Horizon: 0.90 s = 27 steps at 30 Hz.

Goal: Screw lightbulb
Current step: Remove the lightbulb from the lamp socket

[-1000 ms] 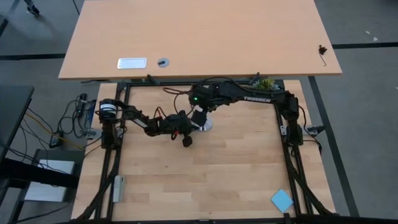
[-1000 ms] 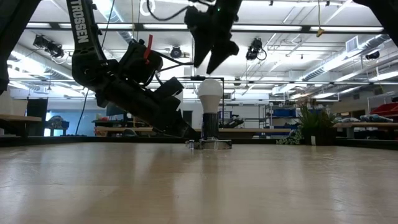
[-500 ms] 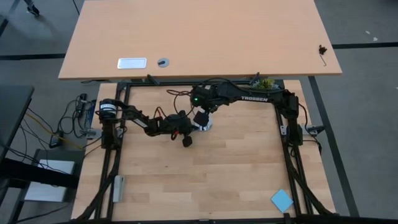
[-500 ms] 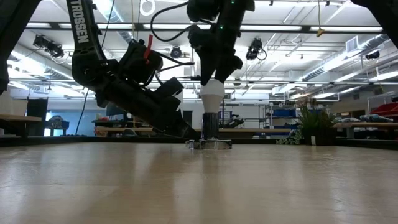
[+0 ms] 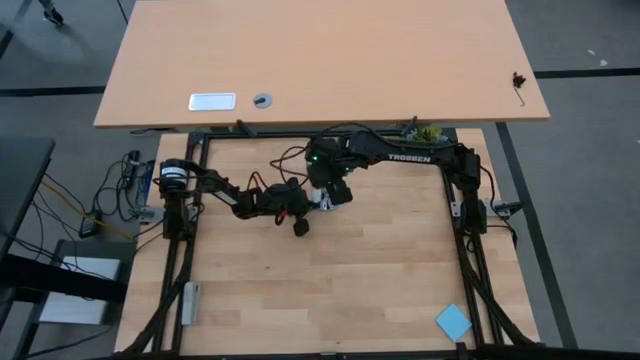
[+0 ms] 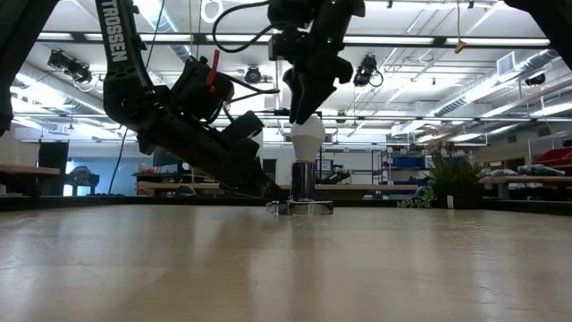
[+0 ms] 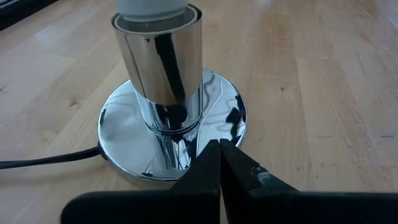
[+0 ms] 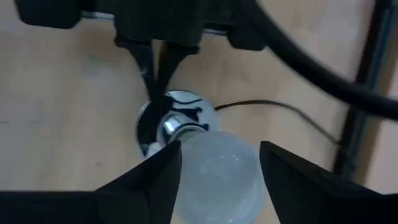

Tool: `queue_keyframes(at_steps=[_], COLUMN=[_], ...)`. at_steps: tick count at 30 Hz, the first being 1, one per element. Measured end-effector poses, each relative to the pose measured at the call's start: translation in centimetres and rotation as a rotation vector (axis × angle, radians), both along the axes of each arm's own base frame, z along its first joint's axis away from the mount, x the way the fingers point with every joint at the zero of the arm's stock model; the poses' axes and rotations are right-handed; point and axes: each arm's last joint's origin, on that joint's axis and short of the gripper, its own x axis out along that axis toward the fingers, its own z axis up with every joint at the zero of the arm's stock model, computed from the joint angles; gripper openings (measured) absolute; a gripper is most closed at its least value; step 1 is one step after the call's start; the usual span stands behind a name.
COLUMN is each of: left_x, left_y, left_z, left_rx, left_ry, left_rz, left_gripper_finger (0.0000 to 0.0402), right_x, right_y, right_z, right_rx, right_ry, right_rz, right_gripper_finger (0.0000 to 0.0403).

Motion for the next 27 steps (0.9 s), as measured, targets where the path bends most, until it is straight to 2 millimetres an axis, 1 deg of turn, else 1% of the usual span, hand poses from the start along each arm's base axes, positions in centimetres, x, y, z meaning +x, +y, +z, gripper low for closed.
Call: queue_keyframes(at_steps=[2, 5, 7, 13, 17, 20, 22, 25, 27], left_x=[0.0, 0.0, 0.0, 0.0, 0.0, 0.0, 0.0, 0.0, 0.0], left_y=[0.0, 0.0, 0.0, 0.0, 0.0, 0.0, 0.0, 0.0, 0.0], left_z=[0.0, 0.0, 0.0, 0.0, 0.0, 0.0, 0.0, 0.0, 0.0], left_rx=[0.000, 0.001, 0.003, 0.004, 0.004, 0.003, 0.003, 0.003, 0.003], left_ry=[0.000, 0.001, 0.001, 0.002, 0.002, 0.002, 0.002, 0.002, 0.002], left_rz=[0.000, 0.000, -0.002, -0.002, -0.002, -0.002, -0.002, -0.002, -0.002], left_gripper_finger=[0.0002, 0.0002, 0.0002, 0.0002, 0.0002, 0.0002, 0.0002, 0.0002, 0.0002], right_x=[0.1, 0.2, 0.4, 0.5, 0.2, -0.3, -0.5, -0.9, -1.1], right_y=[-0.1, -0.2, 0.4, 1.9, 2.8, 2.9, 2.4, 1.3, 0.5], right_z=[0.1, 0.7, 1.5, 3.2, 3.6, 3.3, 2.6, 0.5, -1.3], right_rx=[-0.043, -0.069, -0.071, 0.000, 0.027, 0.039, 0.044, 0.048, 0.054], right_ry=[-0.007, -0.019, -0.056, -0.109, -0.096, -0.045, -0.027, 0.039, 0.055], right_rz=[0.006, -0.070, -0.127, -0.269, -0.312, -0.357, -0.400, -0.452, -0.463], right_gripper_finger=[0.0221, 0.0222, 0.0225, 0.0233, 0.0231, 0.0229, 0.0229, 0.0216, 0.0191])
